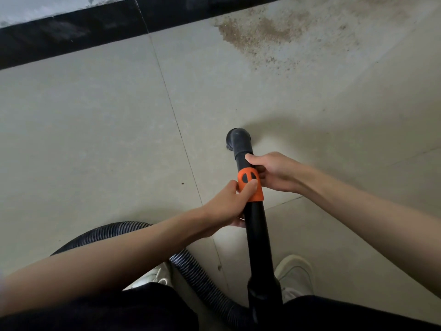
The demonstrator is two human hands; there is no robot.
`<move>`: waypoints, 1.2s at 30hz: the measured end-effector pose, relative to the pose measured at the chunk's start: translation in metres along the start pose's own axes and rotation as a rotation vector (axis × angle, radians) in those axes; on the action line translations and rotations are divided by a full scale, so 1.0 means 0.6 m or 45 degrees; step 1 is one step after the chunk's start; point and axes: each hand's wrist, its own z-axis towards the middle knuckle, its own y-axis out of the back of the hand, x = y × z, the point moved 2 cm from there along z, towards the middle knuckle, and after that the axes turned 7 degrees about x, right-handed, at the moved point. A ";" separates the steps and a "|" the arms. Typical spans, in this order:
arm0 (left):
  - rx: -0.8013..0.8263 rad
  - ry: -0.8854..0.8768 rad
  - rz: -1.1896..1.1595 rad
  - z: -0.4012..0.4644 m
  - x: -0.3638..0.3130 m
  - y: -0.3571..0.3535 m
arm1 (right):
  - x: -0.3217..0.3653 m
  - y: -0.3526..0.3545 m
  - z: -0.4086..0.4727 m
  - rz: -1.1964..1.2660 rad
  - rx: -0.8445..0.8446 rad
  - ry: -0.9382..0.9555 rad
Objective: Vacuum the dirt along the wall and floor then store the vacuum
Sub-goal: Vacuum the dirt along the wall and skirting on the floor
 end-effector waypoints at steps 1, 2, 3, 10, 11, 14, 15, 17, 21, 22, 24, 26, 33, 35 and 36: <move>0.012 0.002 0.021 0.003 -0.002 -0.005 | -0.003 0.007 -0.005 0.018 -0.015 0.004; 0.021 0.002 0.046 0.006 -0.004 -0.010 | -0.005 0.013 -0.008 0.037 -0.029 0.011; 0.030 0.001 0.069 0.009 -0.004 -0.014 | -0.007 0.019 -0.012 0.055 -0.043 0.018; 0.044 -0.081 0.043 0.028 -0.027 -0.013 | 0.010 0.033 0.000 0.092 -0.068 0.041; 0.034 -0.113 0.034 0.032 -0.039 -0.011 | 0.022 0.033 0.006 0.090 -0.062 0.058; -0.021 -0.189 0.012 0.051 -0.081 0.002 | 0.070 0.037 0.032 0.106 -0.035 0.118; -0.029 -0.201 0.006 0.058 -0.095 0.007 | 0.086 0.040 0.040 0.111 -0.033 0.130; -0.025 -0.205 0.015 0.072 -0.116 0.019 | 0.110 0.046 0.058 0.097 -0.043 0.135; -0.020 -0.172 0.029 0.089 -0.119 0.030 | 0.118 0.049 0.078 0.049 -0.042 0.098; -0.018 -0.168 0.027 0.091 -0.116 0.030 | 0.115 0.049 0.080 0.052 -0.036 0.091; -0.026 -0.167 0.025 0.094 -0.111 0.030 | 0.109 0.051 0.082 0.069 -0.021 0.089; -0.043 -0.167 0.048 0.094 -0.110 0.030 | 0.108 0.052 0.079 0.085 -0.016 0.103; -0.055 -0.156 0.103 0.052 -0.068 0.003 | 0.052 0.044 0.043 0.100 0.034 0.048; -0.017 -0.127 0.103 0.034 -0.046 -0.005 | 0.026 0.039 0.027 0.119 0.072 0.002; 0.000 -0.104 0.111 0.026 -0.035 -0.008 | 0.014 0.036 0.019 0.124 0.087 -0.017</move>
